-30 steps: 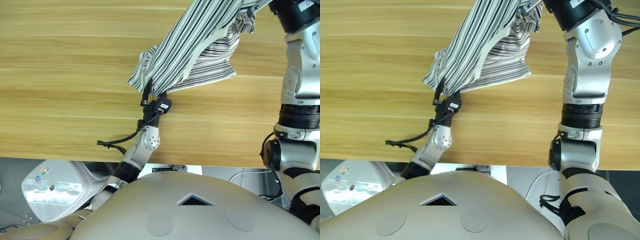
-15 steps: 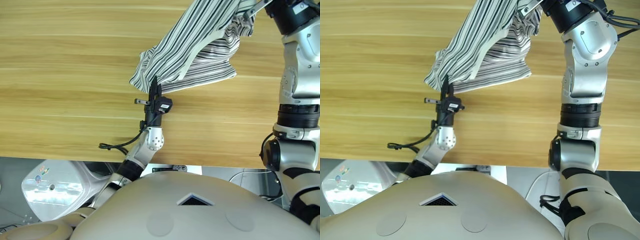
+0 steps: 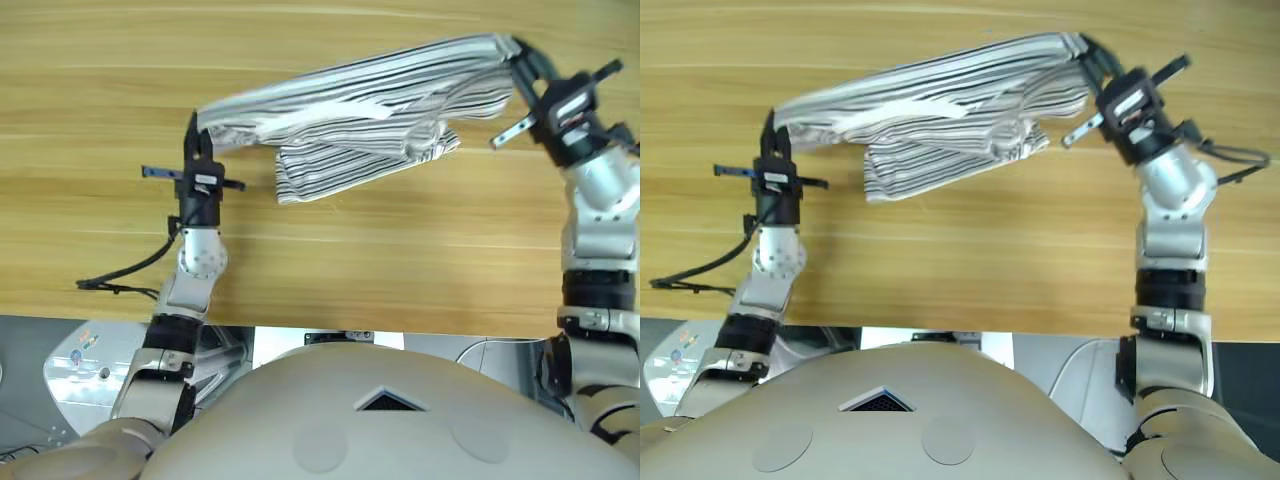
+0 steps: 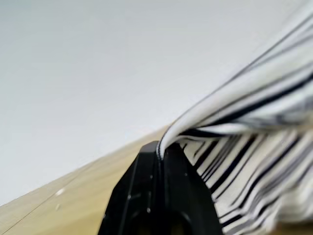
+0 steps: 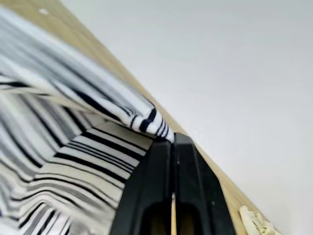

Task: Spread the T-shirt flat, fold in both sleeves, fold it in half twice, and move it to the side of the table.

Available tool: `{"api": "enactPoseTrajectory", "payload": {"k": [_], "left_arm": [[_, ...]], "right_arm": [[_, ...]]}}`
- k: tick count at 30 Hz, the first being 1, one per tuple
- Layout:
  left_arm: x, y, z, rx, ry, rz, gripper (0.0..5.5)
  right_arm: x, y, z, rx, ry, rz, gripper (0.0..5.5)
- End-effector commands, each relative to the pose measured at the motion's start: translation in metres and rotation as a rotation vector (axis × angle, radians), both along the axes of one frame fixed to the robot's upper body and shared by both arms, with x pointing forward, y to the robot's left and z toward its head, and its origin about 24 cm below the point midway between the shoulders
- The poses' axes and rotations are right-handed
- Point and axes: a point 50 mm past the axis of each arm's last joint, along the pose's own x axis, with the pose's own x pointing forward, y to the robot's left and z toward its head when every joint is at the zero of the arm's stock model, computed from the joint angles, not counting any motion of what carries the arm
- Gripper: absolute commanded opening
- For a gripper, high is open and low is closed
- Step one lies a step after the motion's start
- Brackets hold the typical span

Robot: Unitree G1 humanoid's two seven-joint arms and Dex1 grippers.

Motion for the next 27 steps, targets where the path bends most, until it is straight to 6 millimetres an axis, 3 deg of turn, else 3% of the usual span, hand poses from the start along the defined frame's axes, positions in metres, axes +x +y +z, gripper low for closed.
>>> {"api": "enactPoseTrajectory", "payload": {"k": [1, 3, 7, 10, 13, 15, 17, 18, 20, 21, 22, 23, 24, 25, 26, 27], "left_arm": [[-0.005, 0.007, 0.009, -0.009, -0.026, -0.082, 0.07], [-0.024, 0.007, -0.001, -0.037, 0.051, -0.214, 0.07], [-0.079, 0.003, -0.021, -0.103, 0.289, -0.485, 0.07], [-0.124, -0.008, -0.026, -0.104, 0.439, -0.716, 0.07], [-0.151, -0.008, -0.029, -0.08, 0.548, -0.826, 0.07], [-0.143, -0.003, -0.028, -0.046, 0.549, -0.834, 0.07], [-0.111, 0.005, -0.031, 0.03, 0.545, -0.825, 0.07], [-0.085, 0.013, -0.033, 0.121, 0.542, -0.814, 0.07], [-0.011, 0.029, -0.026, 0.278, 0.516, -0.711, 0.07], [0.038, 0.035, -0.014, 0.342, 0.49, -0.574, 0.07], [0.088, 0.037, 0.012, 0.314, 0.446, -0.398, 0.07], [0.135, 0.034, 0.055, 0.255, 0.341, -0.201, 0.07], [0.171, 0.031, 0.123, 0.026, 0.13, 0.026, 0.07], [0.185, 0.027, 0.179, -0.202, -0.036, 0.152, 0.07], [0.184, 0.022, 0.248, -0.458, -0.266, 0.189, 0.07], [0.172, 0.019, 0.307, -0.664, -0.476, 0.166, 0.07]], "right_arm": [[-0.025, 0.0, -0.025, 0.003, 0.064, 0.057, 0.0], [-0.046, 0.005, -0.042, -0.018, 0.156, 0.141, 0.0], [-0.114, 0.025, -0.068, -0.045, 0.424, 0.443, 0.0], [-0.151, 0.027, -0.07, -0.009, 0.565, 0.539, 0.0], [-0.165, 0.02, -0.061, 0.024, 0.623, 0.53, 0.0], [-0.157, 0.018, -0.057, 0.032, 0.614, 0.522, 0.0], [-0.123, 0.014, -0.055, 0.016, 0.567, 0.507, 0.0], [-0.093, 0.011, -0.053, -0.001, 0.526, 0.481, 0.0], [-0.011, 0.01, -0.041, 0.009, 0.439, 0.355, 0.0], [0.039, 0.012, -0.028, 0.027, 0.401, 0.227, 0.0], [0.085, 0.017, -0.009, 0.045, 0.355, 0.041, 0.0], [0.127, 0.02, 0.028, 0.086, 0.246, -0.198, 0.0], [0.155, 0.019, 0.087, 0.147, 0.017, -0.472, 0.0], [0.163, 0.015, 0.141, 0.274, -0.187, -0.655, 0.0], [0.153, 0.009, 0.209, 0.442, -0.518, -0.796, 0.0], [0.13, 0.005, 0.265, 0.605, -0.844, -0.87, 0.0]]}}
